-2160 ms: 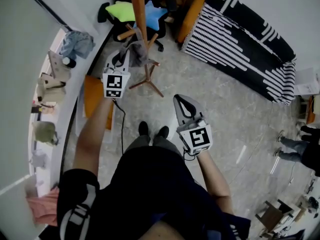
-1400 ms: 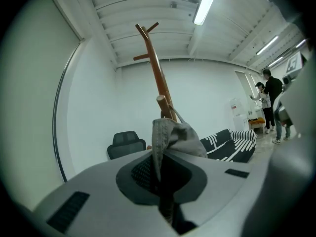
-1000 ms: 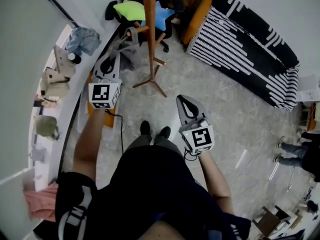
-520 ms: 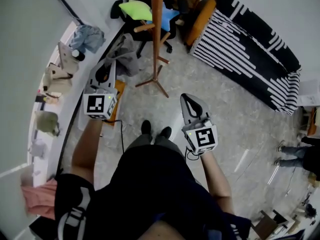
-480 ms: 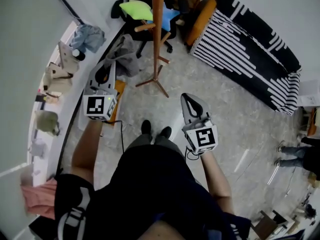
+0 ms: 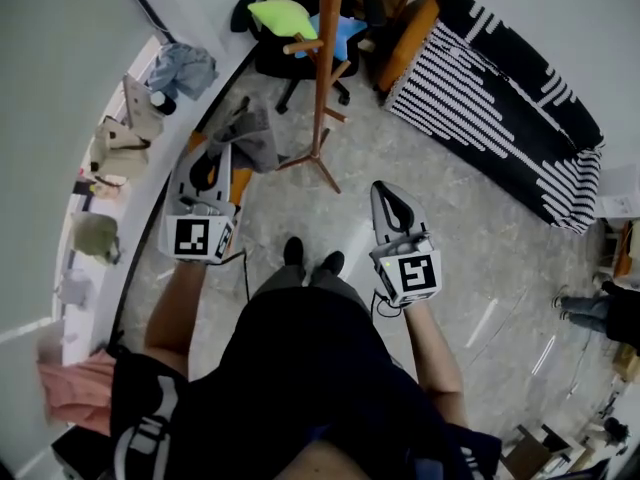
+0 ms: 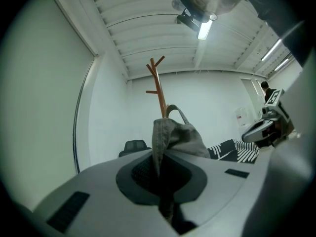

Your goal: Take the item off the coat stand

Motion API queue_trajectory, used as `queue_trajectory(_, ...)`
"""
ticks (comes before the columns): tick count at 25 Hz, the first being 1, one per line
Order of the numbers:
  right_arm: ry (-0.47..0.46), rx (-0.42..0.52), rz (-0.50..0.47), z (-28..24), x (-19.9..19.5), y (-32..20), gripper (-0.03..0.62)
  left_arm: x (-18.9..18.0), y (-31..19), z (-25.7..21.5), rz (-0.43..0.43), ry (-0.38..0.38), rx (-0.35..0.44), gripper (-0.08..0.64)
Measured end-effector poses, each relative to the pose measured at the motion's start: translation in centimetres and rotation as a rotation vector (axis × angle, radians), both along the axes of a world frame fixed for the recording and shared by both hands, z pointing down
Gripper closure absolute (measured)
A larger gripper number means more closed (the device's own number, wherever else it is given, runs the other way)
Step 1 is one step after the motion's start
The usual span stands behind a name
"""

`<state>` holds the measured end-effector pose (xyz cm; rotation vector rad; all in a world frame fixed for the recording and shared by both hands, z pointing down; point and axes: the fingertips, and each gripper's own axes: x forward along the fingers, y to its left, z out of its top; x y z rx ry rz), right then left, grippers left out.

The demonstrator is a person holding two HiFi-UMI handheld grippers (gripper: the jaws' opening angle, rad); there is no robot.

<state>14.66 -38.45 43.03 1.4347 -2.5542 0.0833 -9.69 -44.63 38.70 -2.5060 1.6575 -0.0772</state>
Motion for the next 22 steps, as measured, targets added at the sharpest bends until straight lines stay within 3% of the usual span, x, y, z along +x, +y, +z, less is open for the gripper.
queue_trajectory(15, -0.002, 0.042, 0.002, -1.0, -0.1, 0.9, 0.572, -0.2, 5.4, 1.5, -0.022, 0.029, -0.037, 0.535)
queue_trajectory(22, 0.007, 0.043, 0.021, -0.8, 0.6, 1.0, 0.569, -0.6, 6.4, 2.6, -0.039, 0.009, -0.050, 0.535)
